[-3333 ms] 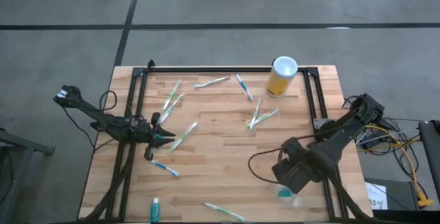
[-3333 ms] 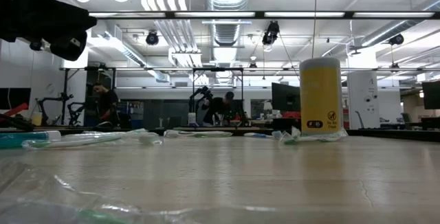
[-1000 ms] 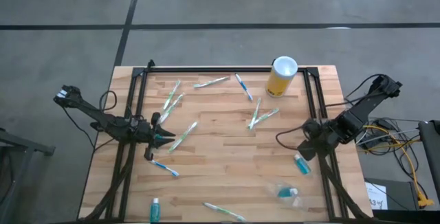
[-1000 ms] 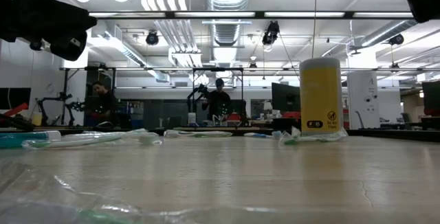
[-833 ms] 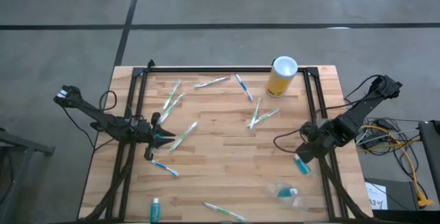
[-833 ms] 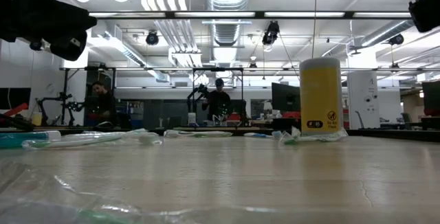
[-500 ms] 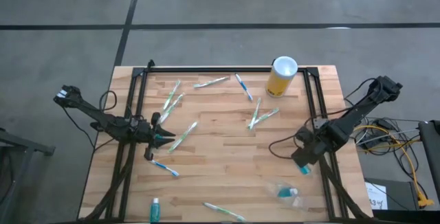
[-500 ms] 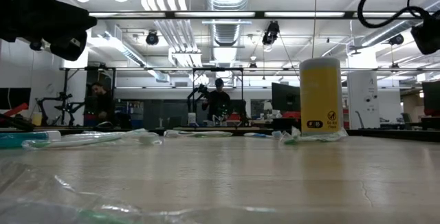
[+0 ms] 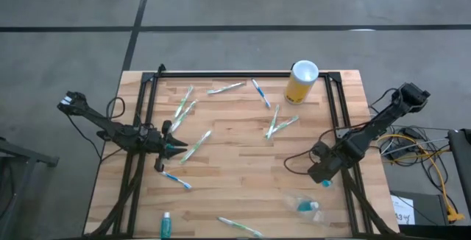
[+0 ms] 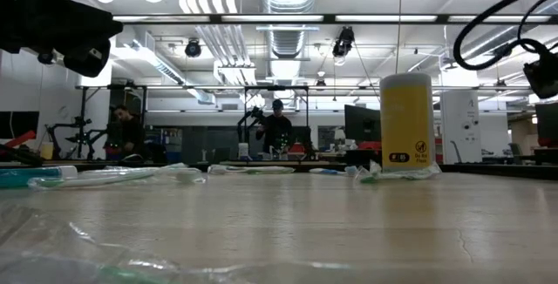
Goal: Pick & Place toothbrushing station
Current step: Put the blue mouthwash into the transparent organizer
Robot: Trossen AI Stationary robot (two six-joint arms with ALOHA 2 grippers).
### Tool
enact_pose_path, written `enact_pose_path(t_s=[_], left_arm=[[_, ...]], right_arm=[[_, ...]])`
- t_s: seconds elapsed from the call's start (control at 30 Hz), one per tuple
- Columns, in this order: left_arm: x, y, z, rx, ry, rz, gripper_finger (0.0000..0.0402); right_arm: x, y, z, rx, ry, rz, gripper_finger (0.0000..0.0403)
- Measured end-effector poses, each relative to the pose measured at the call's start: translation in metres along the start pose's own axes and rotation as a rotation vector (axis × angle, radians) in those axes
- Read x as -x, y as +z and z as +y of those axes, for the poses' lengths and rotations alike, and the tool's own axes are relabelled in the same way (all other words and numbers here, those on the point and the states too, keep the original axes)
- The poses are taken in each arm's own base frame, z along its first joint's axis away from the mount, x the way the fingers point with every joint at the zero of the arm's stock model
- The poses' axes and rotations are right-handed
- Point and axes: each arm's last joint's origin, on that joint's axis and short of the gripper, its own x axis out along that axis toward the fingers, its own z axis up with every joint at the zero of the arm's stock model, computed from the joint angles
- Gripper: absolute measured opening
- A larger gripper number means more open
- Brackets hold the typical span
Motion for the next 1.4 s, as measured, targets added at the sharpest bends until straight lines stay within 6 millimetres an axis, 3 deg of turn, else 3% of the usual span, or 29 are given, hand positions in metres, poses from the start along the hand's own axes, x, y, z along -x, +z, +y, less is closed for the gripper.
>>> enact_pose_path(t_s=[0.57, 1.03, 1.4], left_arm=[[0.000, 0.000, 0.000, 0.000, 0.000, 0.000, 0.0083], [0.000, 0.000, 0.000, 0.000, 0.000, 0.000, 0.0083], [0.000, 0.000, 0.000, 0.000, 0.000, 0.000, 0.0083]], right_arm=[[-0.018, -0.001, 0.008, 0.035, -0.042, -0.007, 0.0185], [-0.019, -0.001, 0.010, 0.031, -0.025, -0.009, 0.0088], [-0.012, 0.001, 0.013, -0.001, 0.019, -0.089, 0.0096]])
